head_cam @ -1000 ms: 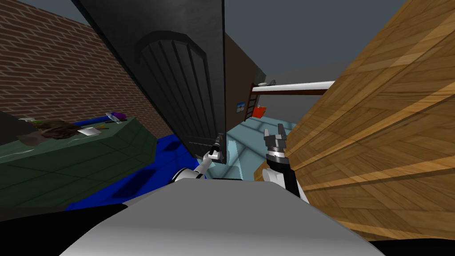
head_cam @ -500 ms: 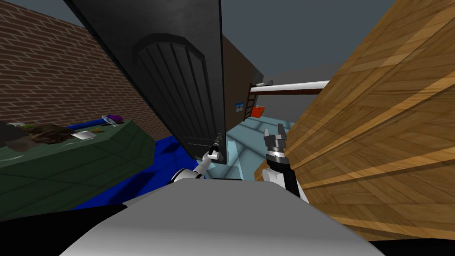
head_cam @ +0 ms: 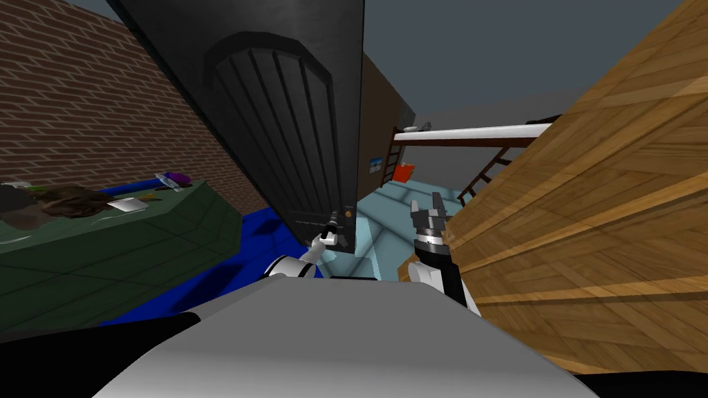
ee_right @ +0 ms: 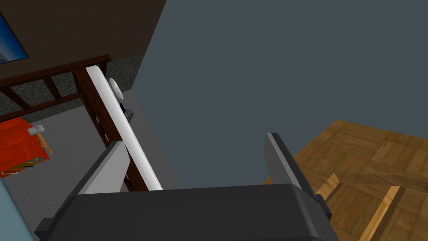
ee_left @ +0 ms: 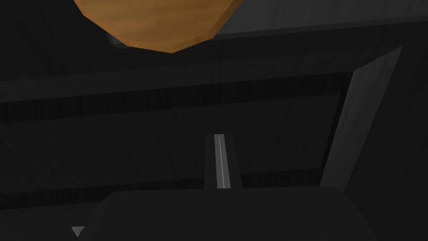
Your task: Push the door open
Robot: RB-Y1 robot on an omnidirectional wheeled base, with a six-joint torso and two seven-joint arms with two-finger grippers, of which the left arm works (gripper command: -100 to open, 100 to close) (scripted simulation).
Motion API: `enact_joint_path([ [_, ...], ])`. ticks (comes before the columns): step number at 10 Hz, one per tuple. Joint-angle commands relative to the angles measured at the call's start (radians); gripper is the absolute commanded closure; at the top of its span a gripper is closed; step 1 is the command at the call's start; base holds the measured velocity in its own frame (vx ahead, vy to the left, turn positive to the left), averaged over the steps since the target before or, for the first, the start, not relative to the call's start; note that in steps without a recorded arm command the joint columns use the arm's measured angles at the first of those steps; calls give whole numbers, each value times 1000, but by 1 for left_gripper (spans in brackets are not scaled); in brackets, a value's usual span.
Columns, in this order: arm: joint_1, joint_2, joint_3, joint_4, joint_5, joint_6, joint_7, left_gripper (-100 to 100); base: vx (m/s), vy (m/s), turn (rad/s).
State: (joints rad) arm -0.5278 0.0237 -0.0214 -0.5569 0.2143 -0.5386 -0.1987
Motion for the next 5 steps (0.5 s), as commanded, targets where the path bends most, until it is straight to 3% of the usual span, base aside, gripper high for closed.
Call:
enact_joint_path([
  [1,20,6,1,-38,-2,20,0,-100,-112,31,-4],
  [3,15,11,24,-38,-5,25,-3,-100,-178,44,-66],
  [5,11,-3,48,-39,-7,32,-6,-100,-204,40,-75],
])
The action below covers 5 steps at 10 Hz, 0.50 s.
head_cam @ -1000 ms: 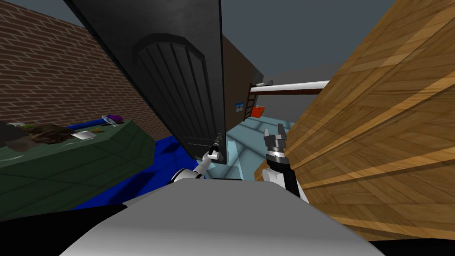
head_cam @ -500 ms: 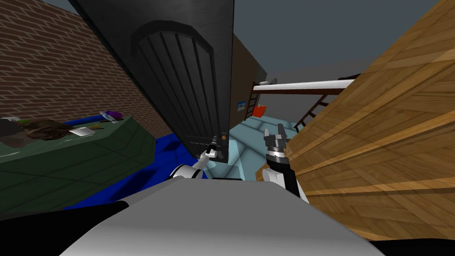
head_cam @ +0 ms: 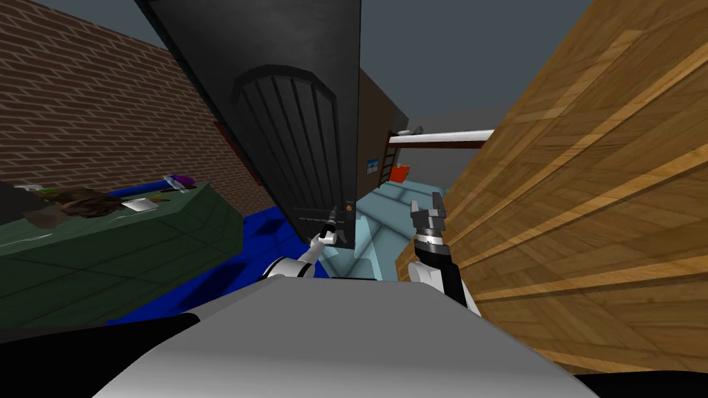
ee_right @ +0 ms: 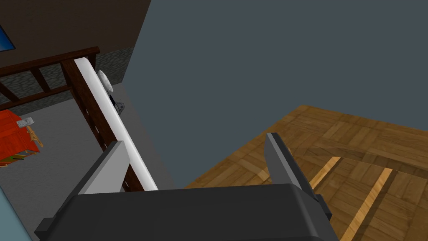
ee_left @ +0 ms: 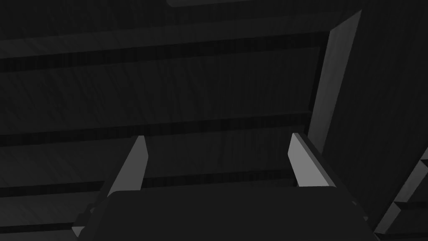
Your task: Push the door open
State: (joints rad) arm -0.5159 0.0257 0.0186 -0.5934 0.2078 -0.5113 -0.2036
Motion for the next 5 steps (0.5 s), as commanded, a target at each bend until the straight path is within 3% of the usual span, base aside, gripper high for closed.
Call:
enact_joint_path([
  [1,-2,-16,18,-2,-2,7,-2,-100,-244,23,-75],
  [3,-6,-49,37,-3,-4,11,-4,-100,-221,-42,-85],
  [5,-7,-70,45,-3,-5,14,-5,-100,-138,-136,-46],
])
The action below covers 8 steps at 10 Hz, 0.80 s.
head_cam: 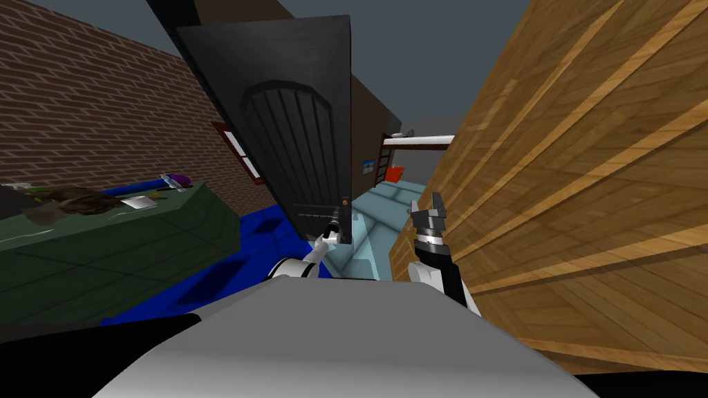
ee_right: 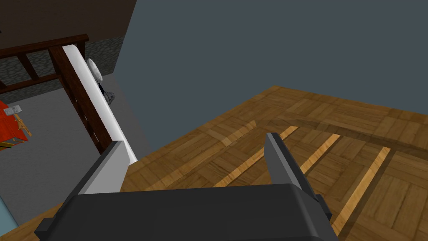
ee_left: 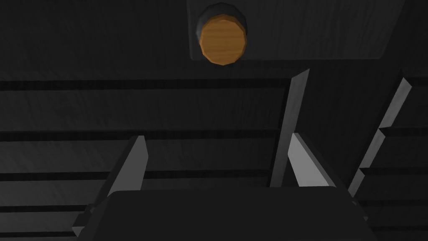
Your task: Push the door open
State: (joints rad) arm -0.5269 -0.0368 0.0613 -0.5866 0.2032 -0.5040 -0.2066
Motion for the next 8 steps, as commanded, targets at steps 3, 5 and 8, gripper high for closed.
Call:
enact_joint_path([
  [3,1,27,2,0,0,-3,-2,-100,28,31,8],
  [5,2,50,5,1,1,-7,-6,-100,156,104,-10],
  [8,4,49,11,3,3,-16,-13,-100,239,5,-25],
])
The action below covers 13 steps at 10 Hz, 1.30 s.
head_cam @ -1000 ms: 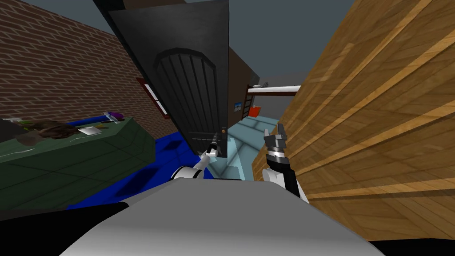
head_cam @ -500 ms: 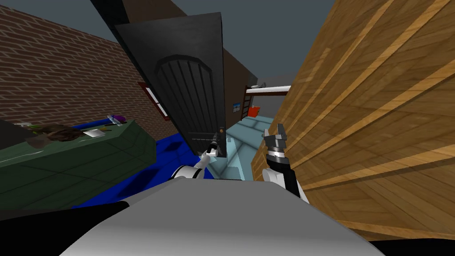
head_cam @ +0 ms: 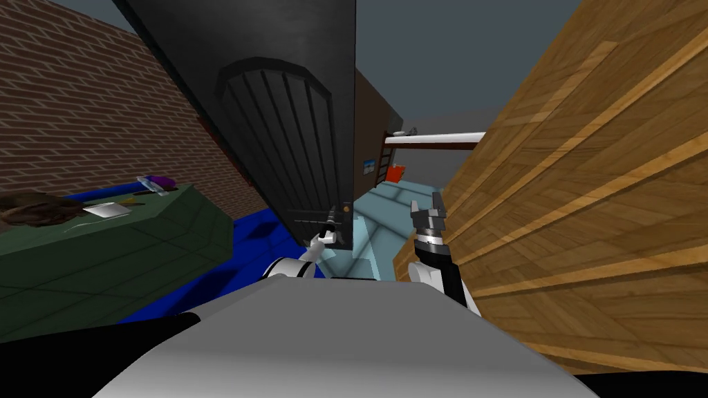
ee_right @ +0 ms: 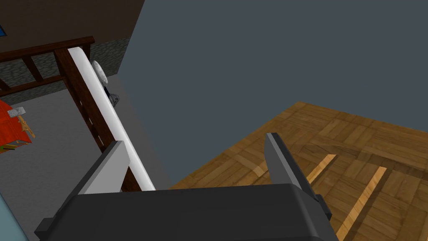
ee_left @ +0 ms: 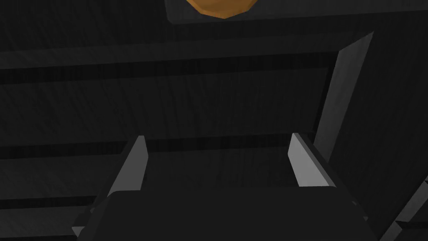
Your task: Push the door open
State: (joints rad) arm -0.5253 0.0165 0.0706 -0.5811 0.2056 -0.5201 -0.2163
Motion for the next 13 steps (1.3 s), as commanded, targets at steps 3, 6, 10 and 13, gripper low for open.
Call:
enact_joint_path([
  [3,3,-51,5,-1,1,-7,-9,-100,162,-98,-29],
  [6,-4,-49,6,13,2,-16,-6,-100,43,-59,-2],
  [10,-4,-49,6,13,2,-16,-6,100,-3,3,-4],
  [13,-3,-39,-5,14,33,-21,-28,100,11,5,-7],
])
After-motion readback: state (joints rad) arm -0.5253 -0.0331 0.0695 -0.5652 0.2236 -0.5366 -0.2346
